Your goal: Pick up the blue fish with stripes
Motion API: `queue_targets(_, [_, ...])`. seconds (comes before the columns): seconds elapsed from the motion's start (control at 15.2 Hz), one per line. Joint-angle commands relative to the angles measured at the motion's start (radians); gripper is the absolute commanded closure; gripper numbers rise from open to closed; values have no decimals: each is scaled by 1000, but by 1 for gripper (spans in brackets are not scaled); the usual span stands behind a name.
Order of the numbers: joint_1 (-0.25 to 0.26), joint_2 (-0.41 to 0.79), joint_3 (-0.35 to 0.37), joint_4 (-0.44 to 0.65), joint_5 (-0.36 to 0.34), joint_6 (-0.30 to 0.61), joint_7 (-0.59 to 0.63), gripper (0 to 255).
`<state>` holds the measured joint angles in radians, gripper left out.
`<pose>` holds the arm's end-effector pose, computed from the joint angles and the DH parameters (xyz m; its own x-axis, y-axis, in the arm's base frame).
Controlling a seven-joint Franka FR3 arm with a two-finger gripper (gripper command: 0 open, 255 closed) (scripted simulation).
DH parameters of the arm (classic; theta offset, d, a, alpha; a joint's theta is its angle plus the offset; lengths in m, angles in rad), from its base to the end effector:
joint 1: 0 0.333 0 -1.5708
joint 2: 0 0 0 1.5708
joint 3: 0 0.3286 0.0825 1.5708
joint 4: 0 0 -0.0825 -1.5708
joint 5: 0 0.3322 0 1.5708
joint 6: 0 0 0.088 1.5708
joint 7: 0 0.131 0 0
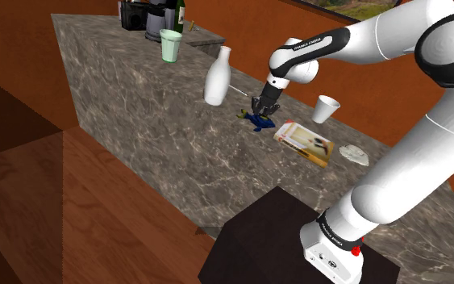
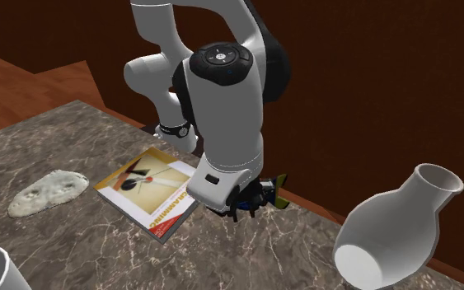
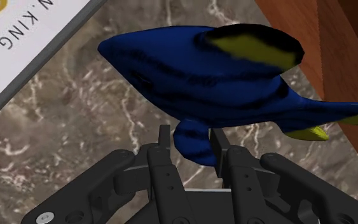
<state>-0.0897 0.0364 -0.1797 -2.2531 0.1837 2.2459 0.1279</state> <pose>0.4665 -0.1195 0.3679 0.8702 -0.4882 -0.0665 -0.4927 -0.8614 -0.1237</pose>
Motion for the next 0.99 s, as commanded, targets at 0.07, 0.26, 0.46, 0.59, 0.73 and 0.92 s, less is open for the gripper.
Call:
queue_targets(0.07, [0, -21, 0, 16, -10, -36, 11, 255])
queue_targets(0.26, [0, -43, -1, 34, -19, -74, 21, 255])
queue_targets(0.46, [0, -63, -1, 54, -28, -113, 31, 255])
queue_targets(0.59, [-1, -75, -1, 68, -33, -139, 37, 255])
queue_targets(0.73, [-1, -87, -1, 83, -37, -165, 43, 255])
queue_targets(0.92, [-1, -93, -1, 92, -40, -180, 46, 255])
